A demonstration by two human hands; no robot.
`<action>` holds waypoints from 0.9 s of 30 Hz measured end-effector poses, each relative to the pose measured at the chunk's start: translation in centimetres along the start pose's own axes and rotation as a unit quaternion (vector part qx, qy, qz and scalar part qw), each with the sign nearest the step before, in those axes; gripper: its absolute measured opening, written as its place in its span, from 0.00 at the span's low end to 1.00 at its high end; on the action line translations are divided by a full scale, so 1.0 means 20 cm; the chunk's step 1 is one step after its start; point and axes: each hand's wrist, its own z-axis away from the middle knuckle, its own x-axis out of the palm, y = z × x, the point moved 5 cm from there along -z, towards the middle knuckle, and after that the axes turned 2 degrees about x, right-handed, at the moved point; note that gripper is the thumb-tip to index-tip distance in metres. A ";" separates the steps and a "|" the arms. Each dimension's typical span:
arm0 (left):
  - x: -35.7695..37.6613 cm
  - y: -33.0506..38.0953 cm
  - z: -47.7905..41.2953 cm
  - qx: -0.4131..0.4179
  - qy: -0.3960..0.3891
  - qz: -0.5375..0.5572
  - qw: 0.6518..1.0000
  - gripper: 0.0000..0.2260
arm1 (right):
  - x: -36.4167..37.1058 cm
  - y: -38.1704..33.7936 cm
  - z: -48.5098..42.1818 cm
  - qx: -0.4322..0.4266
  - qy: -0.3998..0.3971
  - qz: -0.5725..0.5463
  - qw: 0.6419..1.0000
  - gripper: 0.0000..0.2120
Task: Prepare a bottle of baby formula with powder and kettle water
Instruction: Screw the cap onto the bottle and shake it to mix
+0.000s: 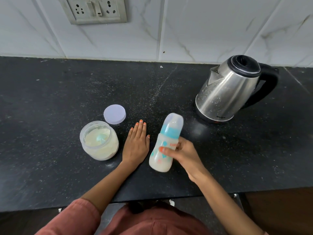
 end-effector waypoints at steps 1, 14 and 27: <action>0.00 0.00 0.00 -0.001 -0.004 0.000 1.000 0.30 | 0.00 0.00 0.00 0.000 -0.012 0.030 0.999 0.14; -0.01 0.01 0.01 -0.002 0.000 -0.001 1.000 0.28 | -0.04 -0.01 0.01 0.017 0.032 -0.034 0.999 0.12; -0.01 0.00 0.01 -0.002 0.004 0.004 1.000 0.30 | -0.05 -0.06 0.00 -0.017 0.071 -0.116 0.991 0.12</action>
